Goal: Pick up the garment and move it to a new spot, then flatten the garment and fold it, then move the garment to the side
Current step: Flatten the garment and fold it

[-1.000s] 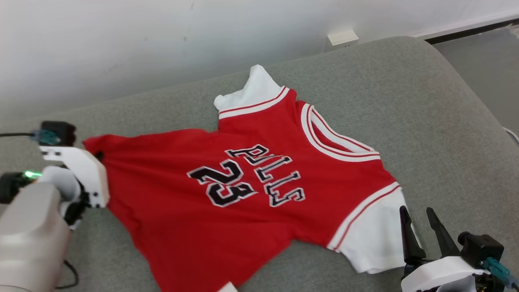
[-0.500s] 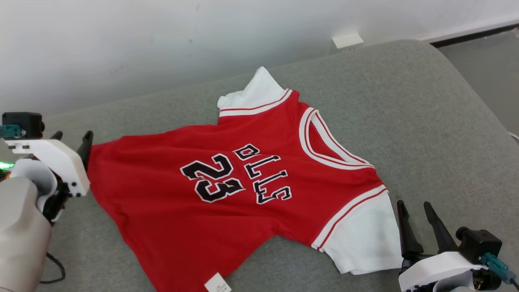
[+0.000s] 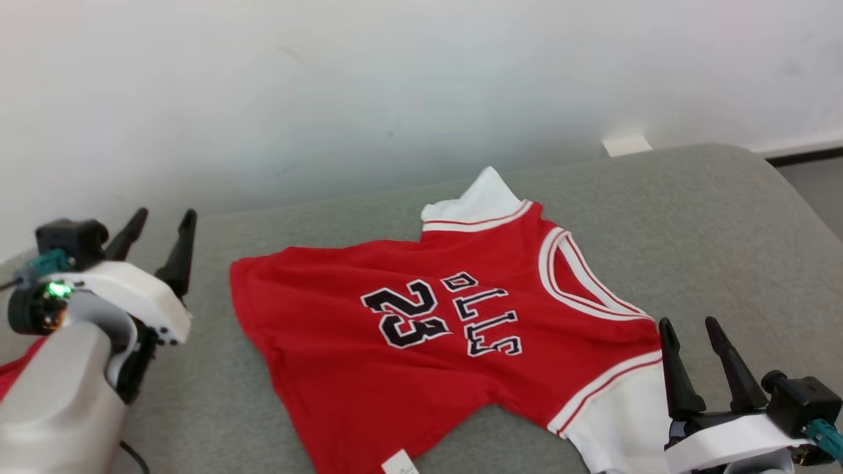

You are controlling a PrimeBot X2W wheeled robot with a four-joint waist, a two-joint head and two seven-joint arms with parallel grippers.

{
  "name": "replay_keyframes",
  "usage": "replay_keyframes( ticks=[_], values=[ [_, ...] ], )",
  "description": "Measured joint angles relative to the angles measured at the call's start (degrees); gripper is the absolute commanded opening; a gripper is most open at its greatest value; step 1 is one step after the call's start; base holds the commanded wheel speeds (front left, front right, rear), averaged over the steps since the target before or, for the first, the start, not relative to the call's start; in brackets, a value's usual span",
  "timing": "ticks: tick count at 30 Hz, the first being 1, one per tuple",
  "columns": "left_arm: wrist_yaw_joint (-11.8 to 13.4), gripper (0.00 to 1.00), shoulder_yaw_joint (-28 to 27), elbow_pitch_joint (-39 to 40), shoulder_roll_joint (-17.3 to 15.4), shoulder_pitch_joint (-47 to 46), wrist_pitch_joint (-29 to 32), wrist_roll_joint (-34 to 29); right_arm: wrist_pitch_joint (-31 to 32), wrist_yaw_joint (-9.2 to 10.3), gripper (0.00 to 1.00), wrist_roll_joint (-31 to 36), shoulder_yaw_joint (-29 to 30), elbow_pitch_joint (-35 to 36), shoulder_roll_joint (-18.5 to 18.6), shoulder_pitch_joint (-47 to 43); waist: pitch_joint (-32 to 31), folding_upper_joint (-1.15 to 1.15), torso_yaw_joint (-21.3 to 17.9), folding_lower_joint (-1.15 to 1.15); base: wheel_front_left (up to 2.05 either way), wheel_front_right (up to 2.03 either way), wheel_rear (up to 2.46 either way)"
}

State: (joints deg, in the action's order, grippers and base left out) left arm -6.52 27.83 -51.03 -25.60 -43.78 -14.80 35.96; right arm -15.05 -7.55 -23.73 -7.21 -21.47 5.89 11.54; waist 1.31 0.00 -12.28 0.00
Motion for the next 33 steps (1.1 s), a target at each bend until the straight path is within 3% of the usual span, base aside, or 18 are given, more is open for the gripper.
replay_keyframes(
  ticks=[12,17,23,33],
  values=[
    [9.2,1.00,-10.6,32.0,2.9,25.8,-0.3,-3.5,-0.1,0.00,1.00,0.5,0.1,8.4,1.7,-4.7,-3.6,0.00,5.8,0.00,0.00,0.00,0.00],
    [11.1,1.00,-14.3,39.5,5.8,34.9,-0.3,-5.9,-0.1,0.00,1.00,0.4,0.0,10.6,1.8,-7.3,-4.1,0.00,6.8,0.00,0.00,0.00,0.00],
    [11.1,1.00,-18.1,42.6,10.5,42.8,-0.3,-10.2,-0.1,0.00,1.00,0.2,-0.4,12.2,2.1,-10.1,-4.4,0.00,7.1,0.00,0.00,0.00,0.00],
    [6.4,1.00,-23.1,43.7,18.3,47.8,-0.3,-16.9,-0.1,0.00,1.00,-0.5,0.1,14.1,2.7,-12.7,-4.4,0.00,8.2,0.00,0.00,0.00,0.00]
  ],
)
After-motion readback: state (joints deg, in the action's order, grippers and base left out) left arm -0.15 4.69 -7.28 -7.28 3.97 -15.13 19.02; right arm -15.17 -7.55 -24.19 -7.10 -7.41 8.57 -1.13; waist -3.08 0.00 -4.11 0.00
